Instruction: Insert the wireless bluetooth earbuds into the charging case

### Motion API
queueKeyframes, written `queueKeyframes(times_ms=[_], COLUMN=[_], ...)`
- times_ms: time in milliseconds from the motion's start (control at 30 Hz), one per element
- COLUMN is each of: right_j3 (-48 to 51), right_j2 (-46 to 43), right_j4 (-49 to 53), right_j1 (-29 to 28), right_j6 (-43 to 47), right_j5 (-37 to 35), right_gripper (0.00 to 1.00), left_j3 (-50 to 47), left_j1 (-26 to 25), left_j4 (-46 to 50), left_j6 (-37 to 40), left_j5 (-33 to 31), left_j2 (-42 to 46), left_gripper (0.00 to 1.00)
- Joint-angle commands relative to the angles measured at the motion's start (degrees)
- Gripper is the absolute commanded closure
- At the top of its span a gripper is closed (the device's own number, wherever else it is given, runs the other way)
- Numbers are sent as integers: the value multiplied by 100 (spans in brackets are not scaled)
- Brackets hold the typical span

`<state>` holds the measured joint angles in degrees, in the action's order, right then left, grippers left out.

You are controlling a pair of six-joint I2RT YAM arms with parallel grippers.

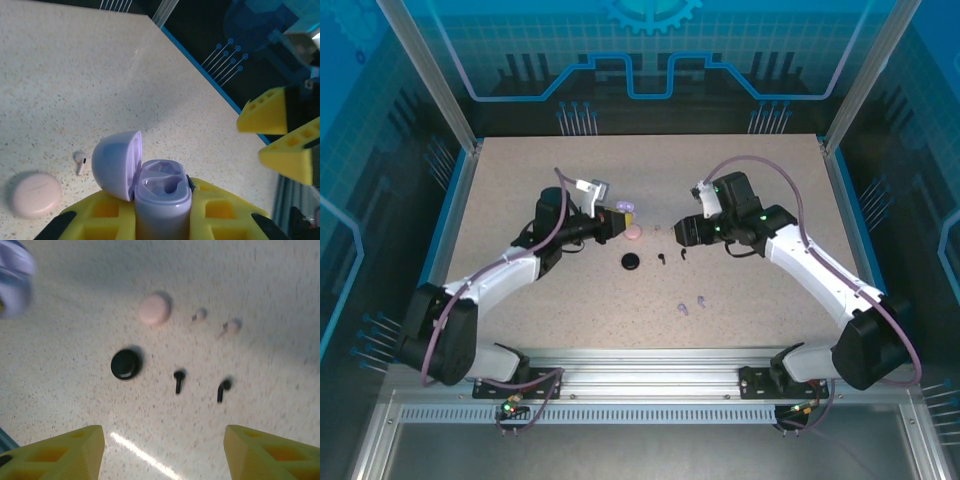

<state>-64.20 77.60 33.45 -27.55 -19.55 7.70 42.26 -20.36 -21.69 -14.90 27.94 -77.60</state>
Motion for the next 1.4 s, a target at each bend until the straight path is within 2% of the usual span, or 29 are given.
queueKeyframes(times_ms=[0, 200, 367, 533, 900, 1067, 1367], right_j3=[290, 713, 988, 1317, 1245, 1243, 1244], right_j2=[-109, 72, 329, 564, 1249, 1371, 1448], right_j4=[448, 678, 654, 272, 43, 22, -23], right_j1=[-404, -1287, -1790, -1848, -1863, -1859, -1854], right_j6=[-707, -1192, -1292, -1271, -998, -989, -972], right_j5=[-403, -925, -1186, -931, -683, -692, -665], right_gripper=[35, 36, 37, 40, 45, 45, 46], left_j3=[-372, -833, -1094, -1193, -1572, -1828, -1747], left_j1=[-351, -587, -609, -606, -604, -607, -607], left_j4=[-1007, -1493, -1530, -1301, -1355, -1735, -1532], left_j6=[623, 618, 421, 283, 92, 66, 44], left_j5=[-1154, -1929, -2161, -2127, -1492, -1509, -1424], left_j2=[441, 938, 1352, 1684, 2085, 2178, 2248], left_gripper=[100, 100, 100, 100, 100, 100, 100])
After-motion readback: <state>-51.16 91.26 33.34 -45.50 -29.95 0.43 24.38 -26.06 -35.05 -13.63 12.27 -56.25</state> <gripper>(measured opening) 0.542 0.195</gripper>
